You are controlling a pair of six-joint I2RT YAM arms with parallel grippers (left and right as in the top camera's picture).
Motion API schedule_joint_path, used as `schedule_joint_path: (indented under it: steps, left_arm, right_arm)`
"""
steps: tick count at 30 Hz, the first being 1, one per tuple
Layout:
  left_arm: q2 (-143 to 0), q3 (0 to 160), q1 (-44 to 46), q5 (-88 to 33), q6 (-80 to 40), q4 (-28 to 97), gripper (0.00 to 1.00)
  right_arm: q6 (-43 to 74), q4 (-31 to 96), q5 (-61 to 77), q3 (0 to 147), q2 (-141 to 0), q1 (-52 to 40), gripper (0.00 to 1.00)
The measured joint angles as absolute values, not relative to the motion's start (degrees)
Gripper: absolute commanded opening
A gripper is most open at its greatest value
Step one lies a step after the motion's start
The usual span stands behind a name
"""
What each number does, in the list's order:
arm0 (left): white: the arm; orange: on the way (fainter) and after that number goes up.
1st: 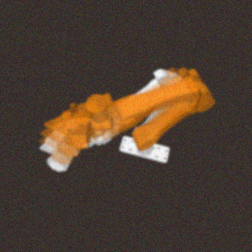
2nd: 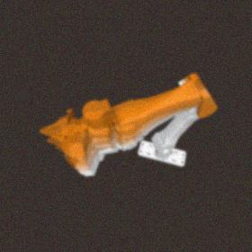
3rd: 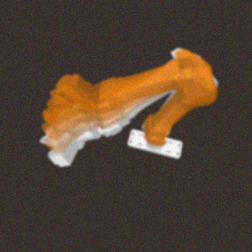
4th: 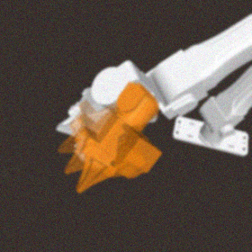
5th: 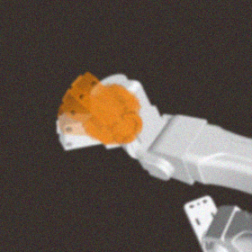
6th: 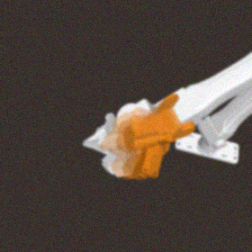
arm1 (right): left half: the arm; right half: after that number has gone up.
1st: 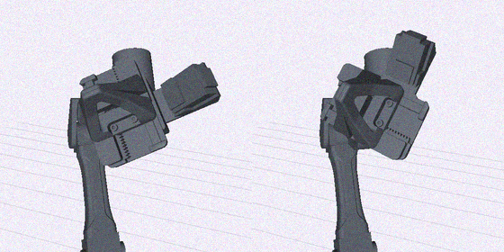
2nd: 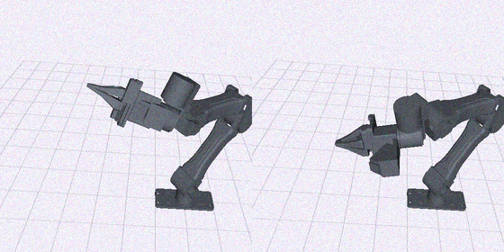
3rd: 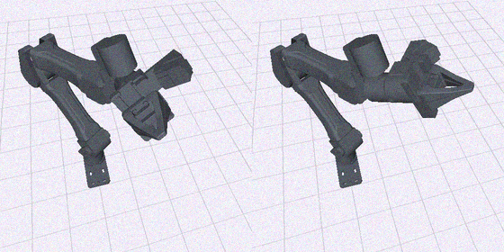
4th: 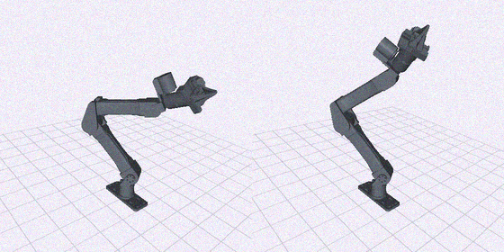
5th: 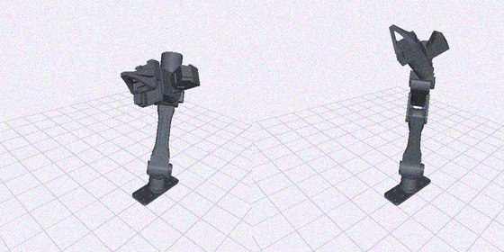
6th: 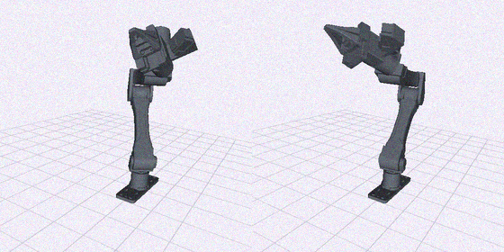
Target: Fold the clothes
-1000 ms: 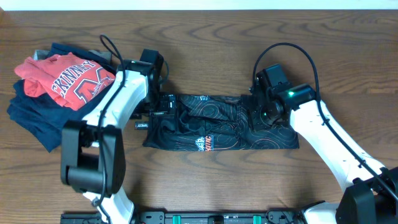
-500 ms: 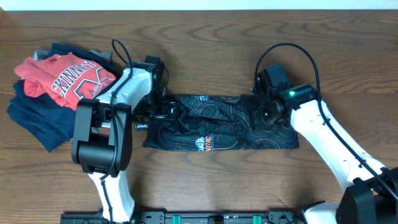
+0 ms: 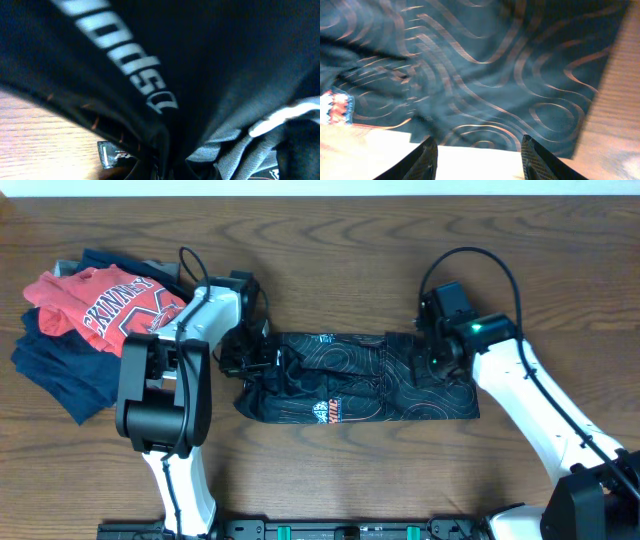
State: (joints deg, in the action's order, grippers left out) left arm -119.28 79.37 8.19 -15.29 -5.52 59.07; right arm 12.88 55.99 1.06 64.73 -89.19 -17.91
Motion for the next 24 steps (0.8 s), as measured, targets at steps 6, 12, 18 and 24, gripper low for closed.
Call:
schedule_joint_path:
  steps: [6,12,18,24]
  left_arm:
    - [-118.96,82.89,1.61,-14.50,-6.24,62.39,0.06]
    - [-111.26,85.01,-2.26,-14.33,-7.25,64.93,0.06]
    - [-103.31,85.65,4.82,-17.89,-7.81,66.00,0.06]
    - [-102.26,85.65,19.90,-19.38,-12.95,64.60,0.06]
  right_arm:
    - [12.38,57.71,-1.83,64.73,-89.19,-9.34,0.53]
    - [11.09,58.67,-2.70,64.73,-89.19,-0.91,0.53]
    - [9.85,58.96,-2.81,64.73,-89.19,3.33,0.54]
    - [9.15,59.40,-2.59,64.73,-89.19,3.68,0.54]
